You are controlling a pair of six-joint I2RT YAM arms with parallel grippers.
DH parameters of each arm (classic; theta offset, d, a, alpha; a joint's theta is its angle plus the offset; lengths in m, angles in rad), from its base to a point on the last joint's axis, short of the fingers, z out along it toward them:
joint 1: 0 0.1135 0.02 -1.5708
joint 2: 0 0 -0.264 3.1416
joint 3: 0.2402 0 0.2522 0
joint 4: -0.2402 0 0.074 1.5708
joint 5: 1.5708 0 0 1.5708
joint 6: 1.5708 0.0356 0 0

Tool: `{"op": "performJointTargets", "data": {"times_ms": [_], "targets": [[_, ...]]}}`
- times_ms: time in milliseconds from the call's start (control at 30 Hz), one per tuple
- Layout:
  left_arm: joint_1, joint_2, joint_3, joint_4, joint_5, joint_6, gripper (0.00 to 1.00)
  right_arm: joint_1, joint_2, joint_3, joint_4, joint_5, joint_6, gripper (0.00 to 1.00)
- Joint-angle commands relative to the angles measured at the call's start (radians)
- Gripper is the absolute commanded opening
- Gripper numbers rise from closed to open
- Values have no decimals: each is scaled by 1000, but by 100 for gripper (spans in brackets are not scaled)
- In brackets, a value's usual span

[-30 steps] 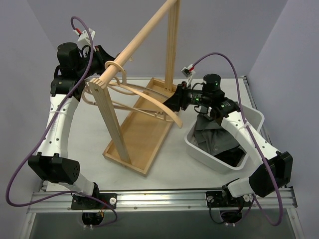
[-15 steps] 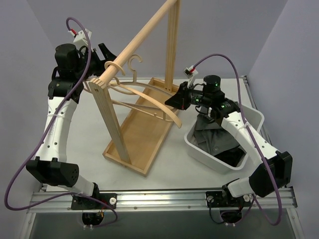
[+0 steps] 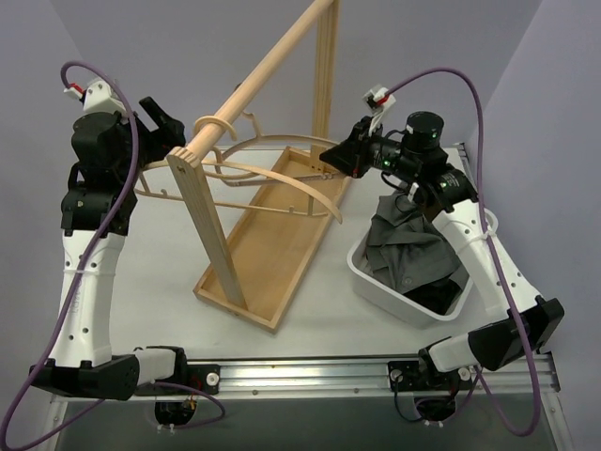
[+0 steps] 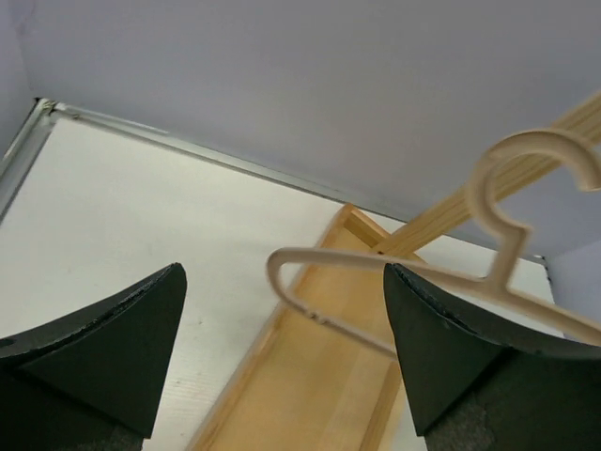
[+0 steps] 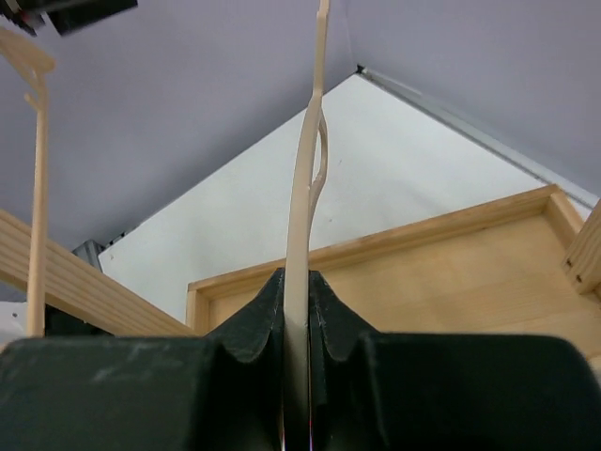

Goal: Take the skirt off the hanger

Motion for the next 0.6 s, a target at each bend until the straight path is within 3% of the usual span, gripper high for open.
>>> {"op": "performJointTargets", "data": {"times_ms": [0, 133, 567], "targets": [[11, -35, -24, -46, -168, -1, 94, -16, 20, 94, 40, 14, -7, 0], [12, -38, 43, -156, -283, -45, 94, -27, 23, 125, 79, 12, 20, 0], [12, -47, 171, -173, -292, -1, 94, -30, -2, 167, 135, 15, 51, 0]]}}
